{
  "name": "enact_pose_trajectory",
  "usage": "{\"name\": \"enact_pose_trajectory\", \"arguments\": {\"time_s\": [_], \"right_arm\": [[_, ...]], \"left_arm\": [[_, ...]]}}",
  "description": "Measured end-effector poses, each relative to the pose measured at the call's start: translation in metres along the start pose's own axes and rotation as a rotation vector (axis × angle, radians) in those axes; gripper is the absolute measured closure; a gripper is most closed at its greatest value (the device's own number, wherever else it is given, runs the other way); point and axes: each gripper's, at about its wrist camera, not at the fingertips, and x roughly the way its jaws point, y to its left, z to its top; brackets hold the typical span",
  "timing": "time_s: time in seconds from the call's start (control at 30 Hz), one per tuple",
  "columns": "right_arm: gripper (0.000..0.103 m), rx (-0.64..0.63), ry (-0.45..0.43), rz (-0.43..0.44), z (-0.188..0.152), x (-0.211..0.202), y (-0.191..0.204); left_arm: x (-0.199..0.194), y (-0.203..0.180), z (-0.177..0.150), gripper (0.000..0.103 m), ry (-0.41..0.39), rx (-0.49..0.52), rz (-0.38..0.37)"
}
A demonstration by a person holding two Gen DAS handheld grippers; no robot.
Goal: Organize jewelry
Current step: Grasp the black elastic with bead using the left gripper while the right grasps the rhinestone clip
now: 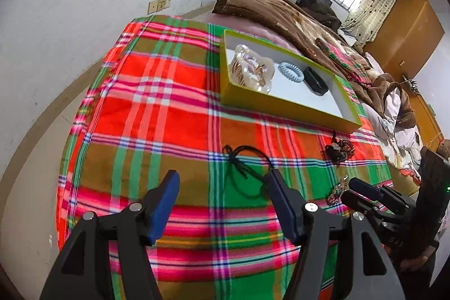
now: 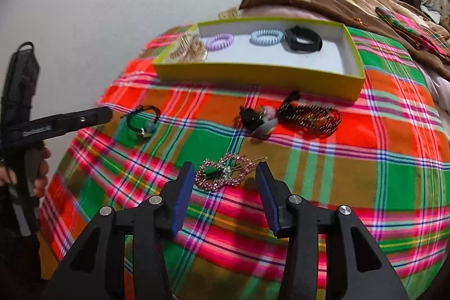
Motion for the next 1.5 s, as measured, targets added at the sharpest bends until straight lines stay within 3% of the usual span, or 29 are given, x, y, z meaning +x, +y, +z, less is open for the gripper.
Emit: {"name": "enact_pose_trajectory", "arguments": {"time_s": [0.3,0.73,0.93,1.33,1.5], "right_arm": [[0.052,-0.021,0.012,-0.021,0.007,0.017,0.017],[0.052,-0.016,-0.032,-0.1,0.005,0.019,0.022],[0.075,-0.02,-0.038,-0.117,0.005,0.018,0.02],[0.087,-0.03,-0.059,-0.054,0.004,0.009,0.008],[0.089,-0.027,-0.07,-0.036,0.003,0.006,0.005]], "left_arm": [[0.0,0.007,-0.004,0.036,0.002,-0.022,-0.001],[0.018,-0.018,-0.002,0.036,0.059,-0.01,-0.015],[0.025,-0.026,-0.001,0.036,0.076,-0.013,0.009],[0.034,-0.043,-0.003,0.037,0.075,0.057,0.12],[0.036,-0.048,-0.003,0.051,0.065,0.074,0.14]]}}
